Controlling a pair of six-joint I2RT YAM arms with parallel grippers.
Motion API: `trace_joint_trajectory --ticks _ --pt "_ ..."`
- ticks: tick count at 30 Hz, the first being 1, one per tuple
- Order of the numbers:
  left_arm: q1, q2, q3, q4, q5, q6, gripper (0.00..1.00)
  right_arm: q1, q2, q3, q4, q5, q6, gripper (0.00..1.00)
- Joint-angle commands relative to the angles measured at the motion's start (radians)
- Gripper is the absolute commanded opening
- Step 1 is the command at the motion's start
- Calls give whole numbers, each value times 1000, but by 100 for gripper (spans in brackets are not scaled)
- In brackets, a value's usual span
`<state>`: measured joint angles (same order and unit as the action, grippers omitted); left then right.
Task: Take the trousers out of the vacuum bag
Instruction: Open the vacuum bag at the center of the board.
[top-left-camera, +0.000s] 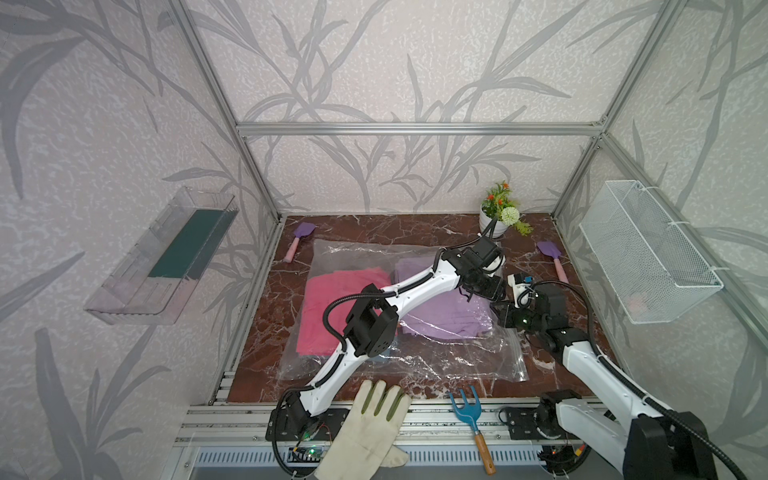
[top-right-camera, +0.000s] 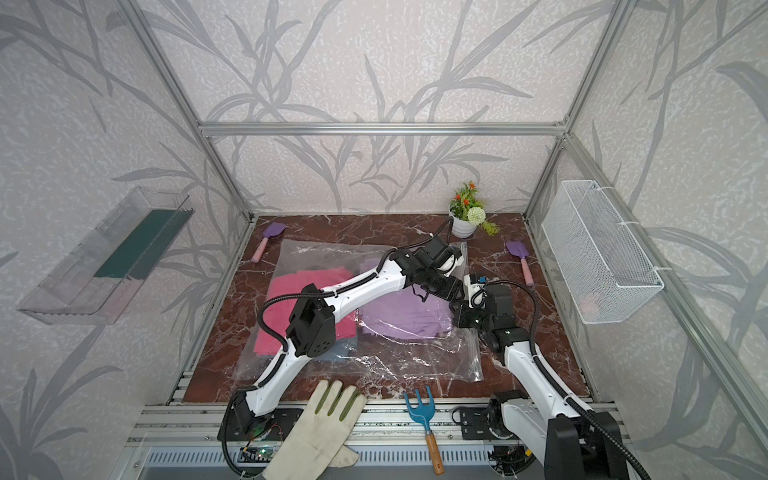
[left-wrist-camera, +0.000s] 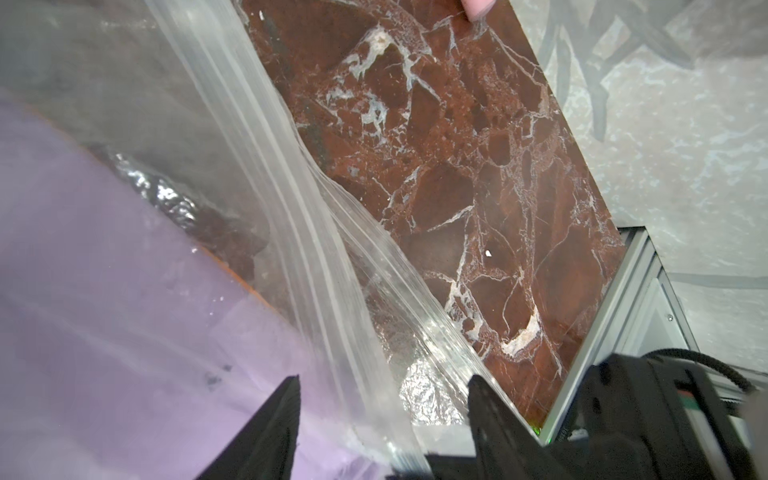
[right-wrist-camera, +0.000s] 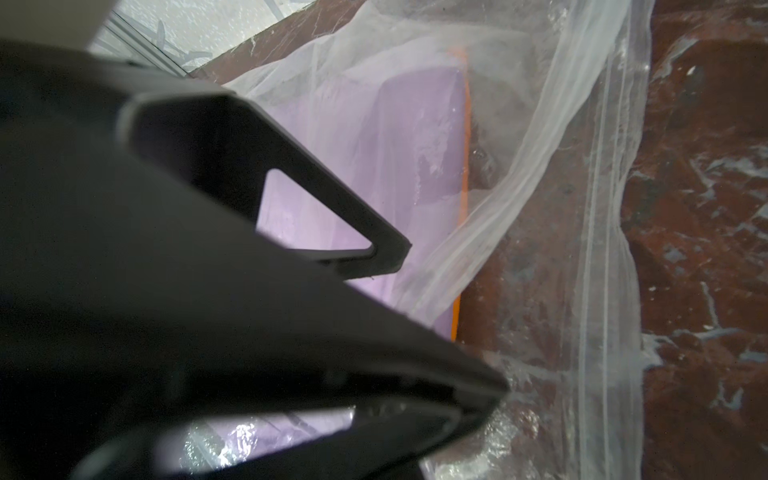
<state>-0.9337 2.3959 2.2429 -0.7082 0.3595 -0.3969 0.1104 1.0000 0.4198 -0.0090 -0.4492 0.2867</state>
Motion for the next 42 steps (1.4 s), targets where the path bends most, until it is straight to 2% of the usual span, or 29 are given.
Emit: trace_joint_trajectory --ticks 1,10,17,22,27,29,32,33,38,40,42 --pt "-31 28 30 -50 -4 27 64 6 -20 -6 22 -14 -8 0" --pt "-47 98 111 -134 -45 83 63 6 -15 -7 33 -20 -6 0" --pt "-53 122 134 -160 -58 109 54 6 -12 -7 42 -20 -5 0" --pt "-56 129 134 -175 -91 124 36 7 -14 -7 42 -16 -6 0" --pt "-56 129 137 -169 -87 110 14 6 -12 -7 42 -14 -4 0" --pt "-56 129 142 -170 -89 109 0 6 -14 -7 39 -17 -4 0" --pt "-56 126 150 -173 -101 104 0 6 -18 -12 39 -16 2 0" --pt "-55 123 151 -174 -102 105 0 6 -22 -15 36 -13 5 3" --pt "-53 111 152 -176 -125 101 0 5 -107 -46 6 11 48 32" --pt "-53 106 151 -176 -133 100 0 4 -184 -61 -31 41 72 37" --pt "-54 103 151 -175 -139 96 0 3 -272 -61 -93 80 82 37"
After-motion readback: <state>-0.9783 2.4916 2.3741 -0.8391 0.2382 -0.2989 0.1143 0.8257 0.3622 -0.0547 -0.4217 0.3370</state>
